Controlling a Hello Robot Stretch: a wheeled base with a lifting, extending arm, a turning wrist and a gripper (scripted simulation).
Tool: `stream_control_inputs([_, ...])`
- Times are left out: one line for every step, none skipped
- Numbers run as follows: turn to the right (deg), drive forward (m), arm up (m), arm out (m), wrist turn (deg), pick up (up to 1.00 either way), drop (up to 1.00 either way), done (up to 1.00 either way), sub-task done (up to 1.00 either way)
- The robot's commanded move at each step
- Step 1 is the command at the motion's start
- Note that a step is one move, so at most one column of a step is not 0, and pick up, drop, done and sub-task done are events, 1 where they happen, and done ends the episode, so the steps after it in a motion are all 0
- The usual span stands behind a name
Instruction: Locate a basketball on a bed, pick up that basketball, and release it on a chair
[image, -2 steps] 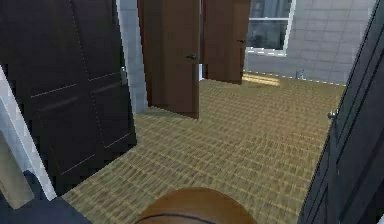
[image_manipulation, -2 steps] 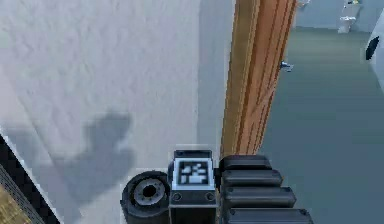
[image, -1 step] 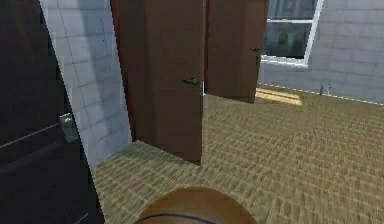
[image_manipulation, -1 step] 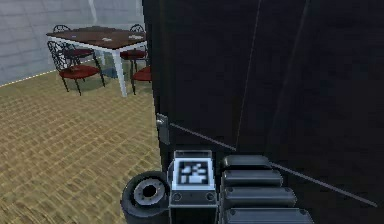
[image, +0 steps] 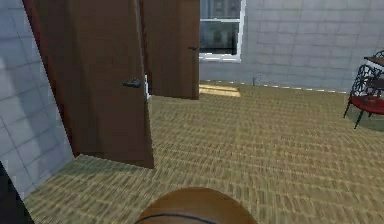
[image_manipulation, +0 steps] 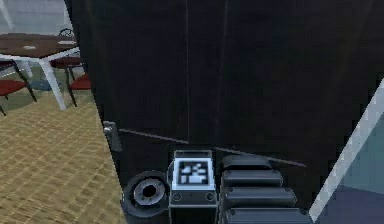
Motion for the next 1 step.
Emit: stream_control_inputs([0.0, 0.15, 0.0, 0.0, 0.0, 0.0, 0.0, 0.0, 0.0])
